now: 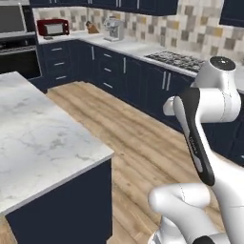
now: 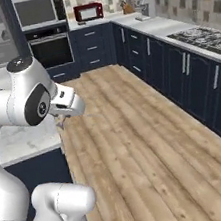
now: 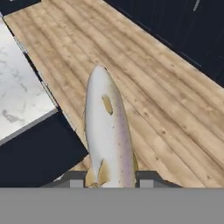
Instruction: Take the fish from the fridge and place it on the digital scale on the counter by the fridge. Wait a few seconds for a reading, then move it to the plate on the dining counter.
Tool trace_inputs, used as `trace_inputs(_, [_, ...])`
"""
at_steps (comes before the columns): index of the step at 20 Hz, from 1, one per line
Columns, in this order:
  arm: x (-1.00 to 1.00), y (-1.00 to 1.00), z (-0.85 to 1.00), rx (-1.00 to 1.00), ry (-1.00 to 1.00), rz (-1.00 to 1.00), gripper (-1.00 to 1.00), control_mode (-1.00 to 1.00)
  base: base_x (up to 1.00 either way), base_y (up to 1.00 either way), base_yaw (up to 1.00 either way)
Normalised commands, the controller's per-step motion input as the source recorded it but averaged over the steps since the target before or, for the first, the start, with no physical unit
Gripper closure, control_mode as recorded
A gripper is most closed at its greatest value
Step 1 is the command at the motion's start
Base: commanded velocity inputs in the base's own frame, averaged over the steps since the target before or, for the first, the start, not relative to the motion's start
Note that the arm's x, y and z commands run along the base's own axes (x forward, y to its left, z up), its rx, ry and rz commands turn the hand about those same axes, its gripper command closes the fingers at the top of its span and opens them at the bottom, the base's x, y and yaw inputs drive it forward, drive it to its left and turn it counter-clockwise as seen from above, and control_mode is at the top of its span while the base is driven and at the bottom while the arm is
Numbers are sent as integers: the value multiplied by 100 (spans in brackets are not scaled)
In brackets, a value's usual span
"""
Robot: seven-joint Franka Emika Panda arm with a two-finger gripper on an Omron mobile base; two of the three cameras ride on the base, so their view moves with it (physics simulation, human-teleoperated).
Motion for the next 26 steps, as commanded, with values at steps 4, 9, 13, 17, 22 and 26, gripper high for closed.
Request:
trace_inputs(4, [0, 0, 0, 0, 0, 0, 100, 100, 95, -100, 52])
trace_inputs(9, [0, 0, 0, 0, 0, 0, 100, 100, 100, -94, 56])
trace_inputs(13, [0, 0, 0, 0, 0, 0, 100, 100, 100, -100, 29])
trace_inputs(17, [0, 0, 0, 0, 0, 0, 100, 100, 100, -100, 7])
trace_inputs(22, [0, 0, 0, 0, 0, 0, 100, 100, 100, -72, 0])
trace_inputs(26, [0, 0, 0, 0, 0, 0, 100, 100, 100, -18, 3])
